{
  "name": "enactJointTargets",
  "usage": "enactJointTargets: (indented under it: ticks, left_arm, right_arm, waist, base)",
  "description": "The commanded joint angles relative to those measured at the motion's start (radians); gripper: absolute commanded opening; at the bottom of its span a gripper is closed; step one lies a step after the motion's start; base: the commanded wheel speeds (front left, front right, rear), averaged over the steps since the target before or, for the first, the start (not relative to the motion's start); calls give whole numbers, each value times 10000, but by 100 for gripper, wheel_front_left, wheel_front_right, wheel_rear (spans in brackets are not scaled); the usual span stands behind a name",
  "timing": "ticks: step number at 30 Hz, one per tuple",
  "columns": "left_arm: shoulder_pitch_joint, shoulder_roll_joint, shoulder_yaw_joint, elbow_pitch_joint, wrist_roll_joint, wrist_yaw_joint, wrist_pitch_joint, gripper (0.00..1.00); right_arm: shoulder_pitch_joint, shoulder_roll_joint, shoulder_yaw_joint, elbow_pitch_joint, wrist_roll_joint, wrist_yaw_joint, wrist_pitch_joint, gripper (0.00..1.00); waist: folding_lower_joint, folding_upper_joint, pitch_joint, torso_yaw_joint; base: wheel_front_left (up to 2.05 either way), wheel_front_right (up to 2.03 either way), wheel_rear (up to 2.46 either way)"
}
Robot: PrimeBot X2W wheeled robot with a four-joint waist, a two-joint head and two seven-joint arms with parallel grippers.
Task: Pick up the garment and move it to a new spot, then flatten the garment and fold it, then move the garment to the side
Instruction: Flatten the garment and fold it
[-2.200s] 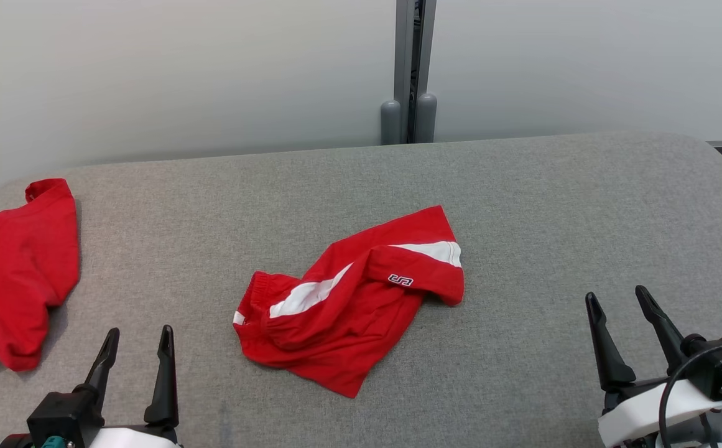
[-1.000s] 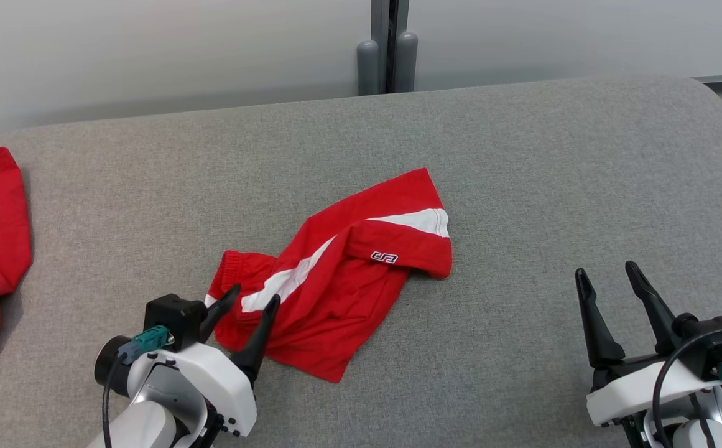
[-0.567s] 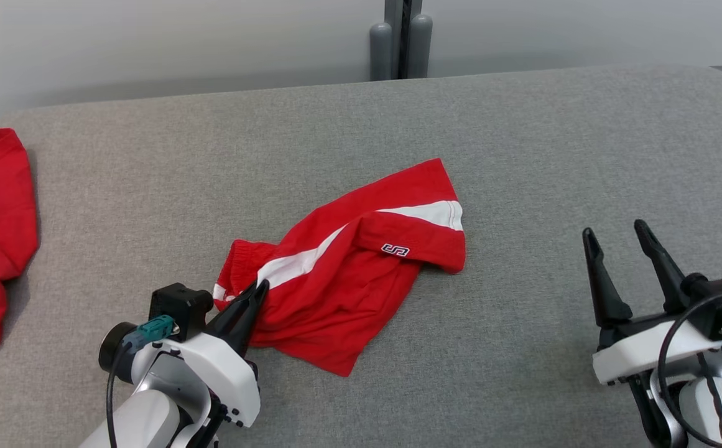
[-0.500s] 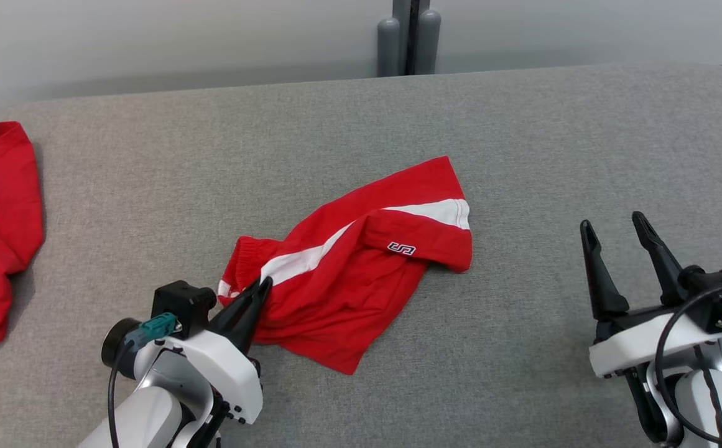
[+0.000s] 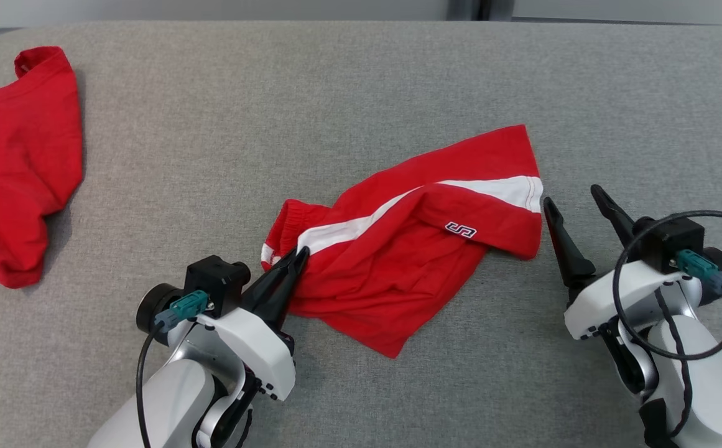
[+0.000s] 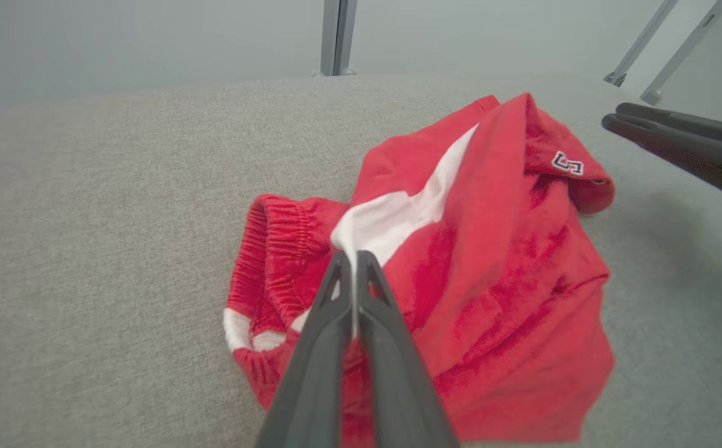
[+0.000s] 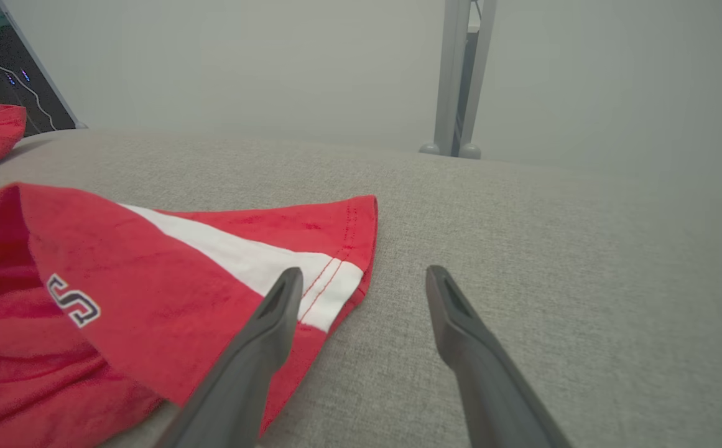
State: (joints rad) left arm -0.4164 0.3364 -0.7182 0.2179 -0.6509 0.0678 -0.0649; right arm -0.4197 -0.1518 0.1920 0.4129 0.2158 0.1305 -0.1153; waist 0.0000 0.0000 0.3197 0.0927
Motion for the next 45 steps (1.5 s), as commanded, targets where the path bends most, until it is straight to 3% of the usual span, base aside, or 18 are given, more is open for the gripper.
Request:
enactJointTargets:
  ticks: [1,10,11,12,13,14,26,35,36,37,38,45]
  left_arm:
    - [-178,24,-3,85,72,-50,-61,0]
    - [-510,-224,-56,545,64,-194,-352,0]
    - [-496,-230,-56,580,59,-202,-383,0]
    - [-478,-239,-52,613,53,-206,-407,0]
    - [-483,-245,-56,645,52,-207,-422,0]
    - [-501,-247,-52,666,49,-208,-445,0]
    - [-616,-180,114,748,115,-4,-876,0]
    - [-260,-60,177,760,-29,184,-876,0]
    - [-200,-38,173,758,-55,212,-864,0]
    - [-154,-14,172,759,-79,225,-870,0]
    - [-130,17,173,749,-91,236,-861,0]
    - [292,218,179,637,-216,391,-795,0]
  right_arm:
    - [-192,-89,79,140,148,6,60,100]
    - [-1022,-399,1053,1018,874,6,319,100]
    - [-1073,-423,1149,1026,944,6,295,94]
    - [-1115,-450,1215,1025,1019,6,273,45]
    - [-1138,-480,1281,1018,1079,6,241,27]
    - [-1150,-483,1363,998,1190,6,225,0]
    - [-1126,-851,1719,261,1713,6,-377,0]
    - [-623,-833,542,-862,1051,6,-1226,0]
    - [-511,-788,405,-1007,961,6,-1256,30]
    - [-392,-722,271,-1143,893,6,-1288,93]
    - [-258,-669,129,-1295,799,6,-1322,100]
    - [897,-251,-819,-2096,363,6,-1258,100]
  waist:
    - [0,0,225,223]
    - [0,0,437,417]
    - [0,0,435,413]
    - [0,0,436,407]
    - [0,0,438,403]
    - [0,0,434,397]
    - [0,0,244,222]
    - [0,0,-263,-84]
    - [0,0,-321,-131]
    - [0,0,-388,-183]
    - [0,0,-454,-232]
    - [0,0,-916,-602]
  base:
    - [0,0,0]
    - [0,0,0]
    - [0,0,0]
    - [0,0,0]
    - [0,0,0]
    - [0,0,0]
    - [0,0,0]
    - [0,0,0]
    - [0,0,0]
    - [0,0,0]
    - [0,0,0]
    - [0,0,0]
